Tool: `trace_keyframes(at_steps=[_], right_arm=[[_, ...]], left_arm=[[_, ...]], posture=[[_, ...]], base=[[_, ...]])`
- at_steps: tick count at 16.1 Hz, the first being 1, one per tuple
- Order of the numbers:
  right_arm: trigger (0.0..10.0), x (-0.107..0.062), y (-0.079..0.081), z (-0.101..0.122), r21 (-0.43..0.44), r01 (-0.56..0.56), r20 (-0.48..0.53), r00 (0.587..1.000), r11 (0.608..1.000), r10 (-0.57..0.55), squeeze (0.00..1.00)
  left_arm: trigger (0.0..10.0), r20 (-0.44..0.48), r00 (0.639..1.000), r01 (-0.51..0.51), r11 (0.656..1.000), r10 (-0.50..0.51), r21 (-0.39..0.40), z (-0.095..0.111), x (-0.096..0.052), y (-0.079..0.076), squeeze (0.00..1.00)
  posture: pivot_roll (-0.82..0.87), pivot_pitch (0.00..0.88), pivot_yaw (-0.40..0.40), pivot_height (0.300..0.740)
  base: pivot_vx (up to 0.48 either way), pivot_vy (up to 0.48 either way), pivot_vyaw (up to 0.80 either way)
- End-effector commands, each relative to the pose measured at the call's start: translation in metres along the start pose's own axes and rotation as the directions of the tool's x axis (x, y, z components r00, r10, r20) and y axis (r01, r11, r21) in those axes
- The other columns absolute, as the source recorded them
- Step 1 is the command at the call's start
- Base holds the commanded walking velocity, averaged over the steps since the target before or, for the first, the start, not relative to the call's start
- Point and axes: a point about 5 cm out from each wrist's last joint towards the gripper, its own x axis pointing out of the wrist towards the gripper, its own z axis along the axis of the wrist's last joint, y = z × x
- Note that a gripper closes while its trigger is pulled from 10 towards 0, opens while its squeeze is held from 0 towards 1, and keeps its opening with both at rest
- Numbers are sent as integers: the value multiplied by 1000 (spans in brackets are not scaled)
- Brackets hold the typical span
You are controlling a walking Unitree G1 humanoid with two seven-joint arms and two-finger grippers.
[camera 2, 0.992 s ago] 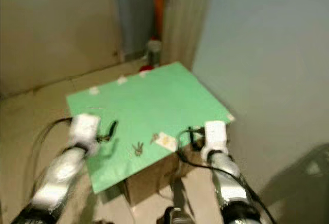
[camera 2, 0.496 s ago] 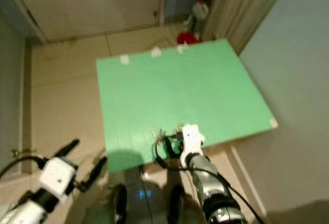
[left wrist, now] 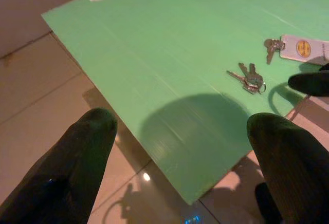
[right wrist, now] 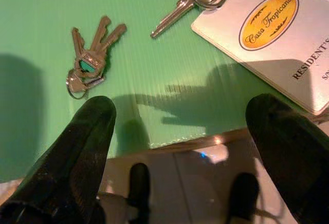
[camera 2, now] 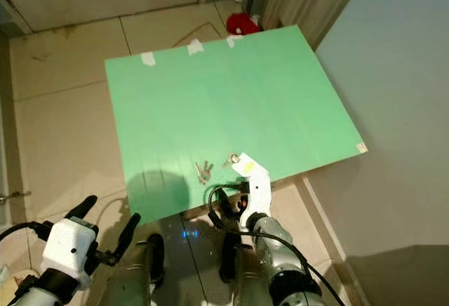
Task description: Hang keys on a hook
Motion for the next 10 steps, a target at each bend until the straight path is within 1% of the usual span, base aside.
trace_keyframes(at_steps=[1, 2, 4, 5, 7, 8, 9, 10], right_arm=[[10000, -6, 3, -15, 46, -18, -45, 999, 999, 20, 0], [10000, -7, 9, -13, 59, -54, -35, 998, 997, 57, 0], [10000, -9, 11, -11, 79, -71, -26, 997, 994, 73, 0], [10000, -14, 13, -5, 86, -94, -4, 996, 992, 94, 0], [10000, -21, 19, 1, 30, -122, 17, 992, 992, 122, 0], [10000, -23, 24, 1, -56, -130, 24, 991, 990, 131, 0], [10000, -22, 25, -1, -142, -115, 29, 992, 983, 120, 0], [10000, -20, 24, -1, -168, -100, 36, 994, 981, 107, 0]], left_arm=[[10000, -33, 999, -1, 1000, 1, -10, -3, -4, -4, 0], [10000, -35, 999, -9, 1000, 8, -11, -5, -2, -4, 0], [10000, -34, 999, -9, 1000, 8, -12, -5, 0, -6, 0], [10000, -30, 1000, -4, 1000, 3, -10, -5, 3, -9, 0], [10000, -30, 1000, 1, 1000, -2, -9, -6, 5, -12, 0], [10000, -26, 1000, 8, 1000, -9, -5, -7, 7, -15, 0], [10000, -23, 1000, 14, 1000, -14, -5, -8, 9, -17, 0], [10000, -20, 1000, 16, 1000, -16, -8, -8, 11, -19, 0]], posture=[[348, 394, -102, 740], [341, 389, -109, 740], [335, 386, -111, 740], [319, 380, -121, 740], [299, 375, -126, 740], [287, 372, -133, 740], [286, 371, -133, 740], [285, 369, -136, 740]], base=[[0, 0, 0], [0, 0, 0], [0, 0, 0], [0, 0, 0], [0, 0, 0], [0, 0, 0], [0, 0, 0], [0, 0, 0]])
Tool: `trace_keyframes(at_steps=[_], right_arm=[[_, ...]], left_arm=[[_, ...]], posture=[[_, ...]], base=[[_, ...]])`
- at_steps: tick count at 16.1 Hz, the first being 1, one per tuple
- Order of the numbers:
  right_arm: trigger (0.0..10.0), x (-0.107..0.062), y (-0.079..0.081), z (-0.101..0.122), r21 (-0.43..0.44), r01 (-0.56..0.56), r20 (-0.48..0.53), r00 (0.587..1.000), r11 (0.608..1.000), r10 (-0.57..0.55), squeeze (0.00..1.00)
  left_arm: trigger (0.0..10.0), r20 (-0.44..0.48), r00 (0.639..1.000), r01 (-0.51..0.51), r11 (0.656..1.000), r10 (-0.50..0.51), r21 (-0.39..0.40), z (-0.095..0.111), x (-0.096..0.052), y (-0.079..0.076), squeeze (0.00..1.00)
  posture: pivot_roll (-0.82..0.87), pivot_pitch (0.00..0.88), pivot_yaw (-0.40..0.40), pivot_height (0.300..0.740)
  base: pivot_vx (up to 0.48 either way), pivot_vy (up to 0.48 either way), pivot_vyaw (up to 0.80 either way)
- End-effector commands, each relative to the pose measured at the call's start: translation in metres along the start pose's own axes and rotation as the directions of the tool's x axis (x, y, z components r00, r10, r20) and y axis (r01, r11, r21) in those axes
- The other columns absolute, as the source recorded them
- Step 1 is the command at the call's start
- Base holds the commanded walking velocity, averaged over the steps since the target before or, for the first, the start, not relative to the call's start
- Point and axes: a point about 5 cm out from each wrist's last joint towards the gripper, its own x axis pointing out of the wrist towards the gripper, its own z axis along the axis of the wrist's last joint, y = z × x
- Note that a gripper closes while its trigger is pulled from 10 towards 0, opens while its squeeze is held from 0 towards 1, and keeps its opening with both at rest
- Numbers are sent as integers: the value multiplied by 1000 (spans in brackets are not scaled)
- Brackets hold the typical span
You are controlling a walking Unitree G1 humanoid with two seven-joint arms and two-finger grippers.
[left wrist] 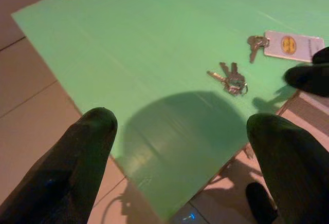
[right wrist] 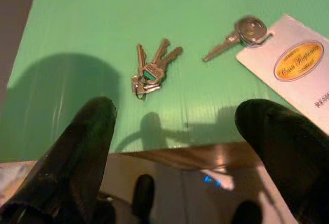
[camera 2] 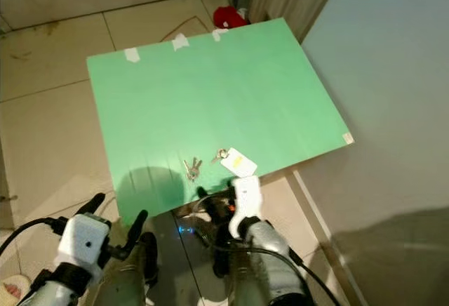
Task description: Hang keys on a hook
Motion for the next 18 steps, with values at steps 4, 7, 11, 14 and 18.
trace_keyframes(at_steps=[4, 7, 11, 14, 18], right_arm=[[10000, 1, -4, -16, -66, 81, -47, 995, 995, -84, 0], [10000, 11, 4, -15, -44, 93, -37, 995, 995, -95, 0], [10000, 23, 12, -17, -8, 89, -54, 995, 996, -89, 0], [10000, 32, 12, -11, -1, 76, -55, 996, 997, -76, 0], [10000, 35, 11, -10, -5, 61, -56, 997, 998, -61, 0]], left_arm=[[10000, -29, 999, 15, 999, -16, -39, -11, 1, -19, 0], [10000, -34, 999, 7, 998, -9, -68, -13, -1, -24, 0], [10000, -3, 999, 38, 994, -39, -105, -7, 2, -34, 0], [10000, 5, 999, 41, 994, -40, -103, -6, 5, -37, 0], [10000, 5, 1000, 29, 995, -28, -94, -8, 8, -36, 0]], posture=[[298, 372, -147, 740], [306, 381, -156, 740], [317, 386, -165, 740], [327, 370, -178, 740], [336, 354, -190, 740]], base=[[0, 0, 0], [0, 0, 0], [0, 0, 0], [0, 0, 0], [0, 0, 0]])
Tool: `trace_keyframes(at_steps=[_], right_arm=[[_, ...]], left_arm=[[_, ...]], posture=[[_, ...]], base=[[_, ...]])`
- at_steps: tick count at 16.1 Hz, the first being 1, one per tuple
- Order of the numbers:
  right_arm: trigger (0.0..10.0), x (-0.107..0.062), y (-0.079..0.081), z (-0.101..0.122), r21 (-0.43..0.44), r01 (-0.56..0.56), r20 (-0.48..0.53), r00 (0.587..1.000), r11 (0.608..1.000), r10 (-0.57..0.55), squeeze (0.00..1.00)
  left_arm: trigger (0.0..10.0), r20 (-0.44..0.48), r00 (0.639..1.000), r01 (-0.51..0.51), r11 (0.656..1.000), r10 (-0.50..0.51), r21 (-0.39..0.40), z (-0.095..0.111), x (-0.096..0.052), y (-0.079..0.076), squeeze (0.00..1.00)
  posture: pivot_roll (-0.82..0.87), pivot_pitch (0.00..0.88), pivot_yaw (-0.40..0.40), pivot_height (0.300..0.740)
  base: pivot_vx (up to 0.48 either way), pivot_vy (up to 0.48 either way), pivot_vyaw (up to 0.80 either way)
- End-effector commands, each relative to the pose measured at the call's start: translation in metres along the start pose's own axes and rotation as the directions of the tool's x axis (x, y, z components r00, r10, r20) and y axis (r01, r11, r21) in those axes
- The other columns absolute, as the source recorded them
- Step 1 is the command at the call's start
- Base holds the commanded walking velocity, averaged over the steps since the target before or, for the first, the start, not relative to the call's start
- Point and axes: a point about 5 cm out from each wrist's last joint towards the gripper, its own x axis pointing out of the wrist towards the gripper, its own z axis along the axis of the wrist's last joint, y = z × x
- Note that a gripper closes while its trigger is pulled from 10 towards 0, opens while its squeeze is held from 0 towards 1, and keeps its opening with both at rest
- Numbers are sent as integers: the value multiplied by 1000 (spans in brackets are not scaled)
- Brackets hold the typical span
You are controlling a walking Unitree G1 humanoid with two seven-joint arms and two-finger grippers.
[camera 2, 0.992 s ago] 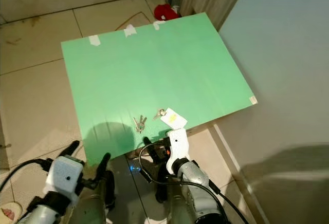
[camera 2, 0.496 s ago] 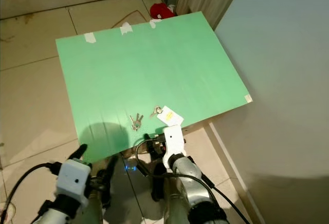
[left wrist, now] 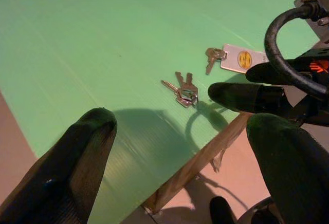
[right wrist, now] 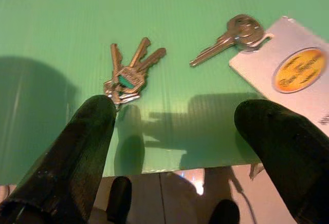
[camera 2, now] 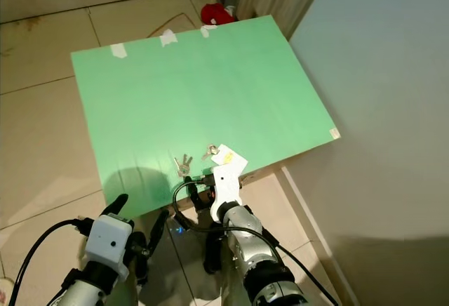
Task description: Hang keys on a hook
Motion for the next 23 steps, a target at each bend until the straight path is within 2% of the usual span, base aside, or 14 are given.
trace_keyframes(at_steps=[1, 4, 6, 9, 12, 14, 15, 16, 17, 21, 23], right_arm=[[10000, -6, 0, -15, 28, 7, -45, 999, 1000, -6, 0], [10000, -5, 15, -19, 34, -34, -46, 998, 999, 35, 0], [10000, -4, 20, -21, 1, -47, -51, 998, 999, 47, 0], [10000, -3, 25, -22, -24, -68, -56, 996, 997, 66, 0], [10000, -2, 21, -21, -37, -59, -60, 997, 998, 56, 0], [10000, -1, 12, -19, -20, -3, -71, 997, 1000, 1, 0], [10000, -1, 1, -18, 2, 57, -80, 995, 998, -56, 0], [10000, -2, -20, -15, 30, 163, -94, 983, 986, -159, 0], [10000, -3, -27, -14, 40, 195, -99, 977, 980, -191, 0], [10000, -9, -50, -13, 43, 289, -118, 952, 956, -283, 0], [10000, -10, -53, -14, 35, 300, -125, 948, 953, -294, 0]], left_arm=[[10000, -30, 1000, 8, 1000, -8, -4, -6, -5, -6, 0], [10000, -36, 999, -7, 1000, 7, 1, -7, -9, -5, 0], [10000, -37, 999, -10, 1000, 10, 1, -7, -10, -5, 0], [10000, -38, 999, -12, 1000, 12, 1, -7, -11, -7, 0], [10000, -42, 999, -19, 1000, 19, 9, -8, -12, -4, 0], [10000, -44, 999, -19, 1000, 20, 13, -9, -12, -4, 0], [10000, -43, 999, -21, 1000, 21, 14, -9, -10, -3, 0], [10000, -40, 999, -22, 1000, 23, 15, -9, -9, -2, 0], [10000, -39, 999, -22, 1000, 22, 16, -9, -9, -2, 0], [10000, -36, 999, -18, 1000, 19, 22, -9, -7, -1, 0], [10000, -34, 999, -16, 1000, 17, 24, -9, -6, 0, 0]], posture=[[341, 354, -191, 740], [352, 366, -192, 740], [354, 374, -191, 740], [358, 385, -194, 740], [354, 389, -197, 740], [351, 390, -195, 740], [351, 389, -194, 740], [351, 389, -194, 740], [345, 387, -192, 740], [339, 384, -187, 740], [339, 384, -187, 740]], base=[[0, 0, 0], [0, 0, 0], [0, 0, 0], [0, 0, 0], [0, 0, 0], [0, 0, 0], [0, 0, 0], [0, 0, 0], [0, 0, 0], [0, 0, 0], [0, 0, 0]])
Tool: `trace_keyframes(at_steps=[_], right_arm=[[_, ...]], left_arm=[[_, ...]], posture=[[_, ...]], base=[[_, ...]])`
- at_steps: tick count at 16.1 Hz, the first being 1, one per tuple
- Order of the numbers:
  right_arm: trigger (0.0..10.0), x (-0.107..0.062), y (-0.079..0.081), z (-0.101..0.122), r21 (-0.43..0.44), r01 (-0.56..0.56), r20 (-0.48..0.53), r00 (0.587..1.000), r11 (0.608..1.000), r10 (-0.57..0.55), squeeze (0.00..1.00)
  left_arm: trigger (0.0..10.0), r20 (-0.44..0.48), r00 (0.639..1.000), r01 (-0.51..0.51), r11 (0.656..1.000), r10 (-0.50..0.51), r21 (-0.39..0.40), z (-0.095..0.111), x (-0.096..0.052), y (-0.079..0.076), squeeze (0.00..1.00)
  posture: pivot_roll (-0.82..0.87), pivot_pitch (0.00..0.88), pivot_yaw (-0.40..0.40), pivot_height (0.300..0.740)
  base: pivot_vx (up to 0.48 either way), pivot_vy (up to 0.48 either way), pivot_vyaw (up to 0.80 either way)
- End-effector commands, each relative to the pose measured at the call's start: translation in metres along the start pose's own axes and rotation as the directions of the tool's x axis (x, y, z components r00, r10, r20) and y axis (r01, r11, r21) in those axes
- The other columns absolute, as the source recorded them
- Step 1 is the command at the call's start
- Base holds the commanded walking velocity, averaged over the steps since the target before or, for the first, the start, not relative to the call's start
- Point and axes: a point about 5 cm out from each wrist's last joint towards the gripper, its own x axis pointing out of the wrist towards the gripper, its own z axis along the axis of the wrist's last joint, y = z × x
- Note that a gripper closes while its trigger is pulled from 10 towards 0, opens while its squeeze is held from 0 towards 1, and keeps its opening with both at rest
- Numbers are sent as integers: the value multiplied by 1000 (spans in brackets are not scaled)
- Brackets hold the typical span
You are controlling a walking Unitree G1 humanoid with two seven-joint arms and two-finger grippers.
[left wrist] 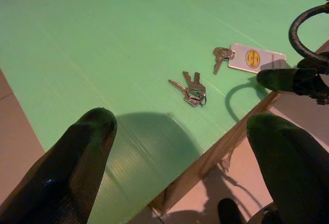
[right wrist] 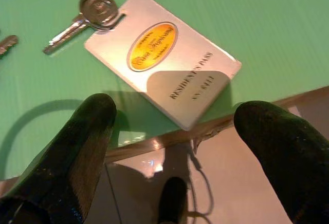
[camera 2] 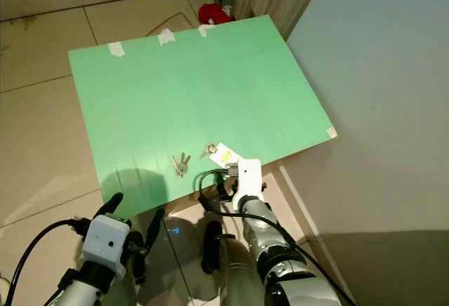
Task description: Hang keys on a hook
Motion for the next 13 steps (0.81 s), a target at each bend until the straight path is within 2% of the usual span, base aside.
trace_keyframes(at_steps=[1, 4, 8, 11, 13], right_arm=[[10000, -4, -9, -10, 3, 35, -48, 998, 999, -35, 0], [10000, -2, -11, -4, -3, 33, -29, 999, 999, -33, 0], [10000, -1, -9, -1, -11, 13, -11, 1000, 1000, -13, 0], [10000, -5, -19, 4, -80, -35, 54, 998, 996, 39, 0], [10000, -17, -38, 3, -144, -25, 108, 993, 989, 41, 0]], left_arm=[[10000, -43, 999, 8, 1000, -8, 5, -9, -4, -3, 0], [10000, -69, 996, -47, 998, 50, 37, -12, 3, 4, 0], [10000, -62, 996, -62, 996, 65, 58, -12, 6, 6, 0], [10000, -68, 996, -55, 997, 59, 61, -15, 22, 10, 0], [10000, -96, 995, -31, 996, 39, 83, -21, 44, 14, 0]], posture=[[334, 383, -185, 740], [324, 379, -189, 740], [324, 375, -190, 740], [270, 354, -203, 740], [194, 321, -208, 740]], base=[[0, 0, 0], [0, 0, 0], [0, 0, 0], [0, 0, 0], [0, 0, 0]])
